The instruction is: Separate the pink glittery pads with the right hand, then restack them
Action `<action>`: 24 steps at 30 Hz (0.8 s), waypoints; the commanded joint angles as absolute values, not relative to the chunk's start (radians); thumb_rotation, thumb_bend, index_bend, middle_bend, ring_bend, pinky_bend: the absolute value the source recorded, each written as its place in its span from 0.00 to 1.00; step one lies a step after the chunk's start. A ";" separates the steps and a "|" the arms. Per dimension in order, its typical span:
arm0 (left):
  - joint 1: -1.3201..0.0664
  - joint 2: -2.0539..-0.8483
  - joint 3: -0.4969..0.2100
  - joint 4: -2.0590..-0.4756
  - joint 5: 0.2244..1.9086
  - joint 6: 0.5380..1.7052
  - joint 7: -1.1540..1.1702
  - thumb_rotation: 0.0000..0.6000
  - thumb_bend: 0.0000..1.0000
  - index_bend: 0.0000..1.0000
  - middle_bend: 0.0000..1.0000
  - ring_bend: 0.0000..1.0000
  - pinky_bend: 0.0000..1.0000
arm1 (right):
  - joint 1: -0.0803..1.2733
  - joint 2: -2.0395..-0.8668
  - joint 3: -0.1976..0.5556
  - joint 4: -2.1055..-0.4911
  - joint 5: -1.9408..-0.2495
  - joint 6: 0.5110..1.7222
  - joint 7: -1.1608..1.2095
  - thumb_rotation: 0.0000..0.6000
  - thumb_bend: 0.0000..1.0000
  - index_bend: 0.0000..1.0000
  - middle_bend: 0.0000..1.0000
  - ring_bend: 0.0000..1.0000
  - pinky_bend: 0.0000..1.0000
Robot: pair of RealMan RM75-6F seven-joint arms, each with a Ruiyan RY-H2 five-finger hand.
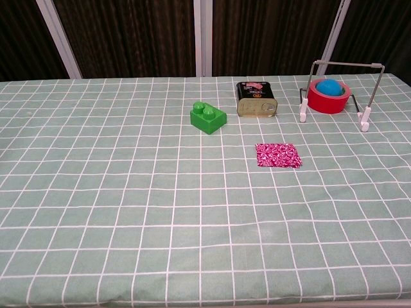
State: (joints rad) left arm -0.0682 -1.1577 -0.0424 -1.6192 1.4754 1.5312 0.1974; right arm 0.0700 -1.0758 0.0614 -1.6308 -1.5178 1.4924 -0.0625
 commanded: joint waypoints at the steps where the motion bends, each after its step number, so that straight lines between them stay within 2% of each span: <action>1: -0.066 -1.156 -0.038 -1.619 1.477 1.528 0.197 1.00 0.03 0.18 0.15 0.12 0.13 | 0.068 -1.076 0.060 -1.631 -1.520 1.496 -0.053 0.99 0.11 0.00 0.00 0.00 0.00; 12: -0.054 -1.156 -0.036 -1.621 1.485 1.543 0.188 1.00 0.03 0.18 0.15 0.12 0.13 | 0.064 -1.083 0.057 -1.624 -1.532 1.506 -0.021 0.77 0.13 0.00 0.00 0.00 0.00; 16: -0.057 -1.156 -0.036 -1.622 1.482 1.534 0.195 1.00 0.03 0.18 0.15 0.12 0.13 | 0.074 -1.090 0.057 -1.623 -1.542 1.497 -0.003 0.72 0.22 0.00 0.00 0.00 0.00; 19: -0.061 -1.155 -0.038 -1.623 1.480 1.526 0.202 1.00 0.03 0.18 0.15 0.12 0.13 | 0.098 -1.103 0.059 -1.625 -1.551 1.465 0.007 0.71 0.35 0.03 0.00 0.00 0.00; 22: -0.064 -1.155 -0.040 -1.625 1.478 1.521 0.201 1.00 0.03 0.18 0.15 0.12 0.13 | 0.138 -1.123 0.062 -1.627 -1.549 1.402 -0.014 0.66 0.46 0.12 0.00 0.00 0.00; 24: -0.065 -1.154 -0.039 -1.626 1.477 1.517 0.200 1.00 0.03 0.18 0.15 0.12 0.13 | 0.167 -1.146 0.072 -1.623 -1.536 1.362 -0.028 0.65 0.49 0.15 0.00 0.00 0.00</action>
State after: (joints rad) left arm -0.0649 -1.1546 -0.0393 -1.6255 1.4774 1.5175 0.2007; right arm 0.1343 -1.1217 0.0629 -1.6247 -1.5452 1.4034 -0.0110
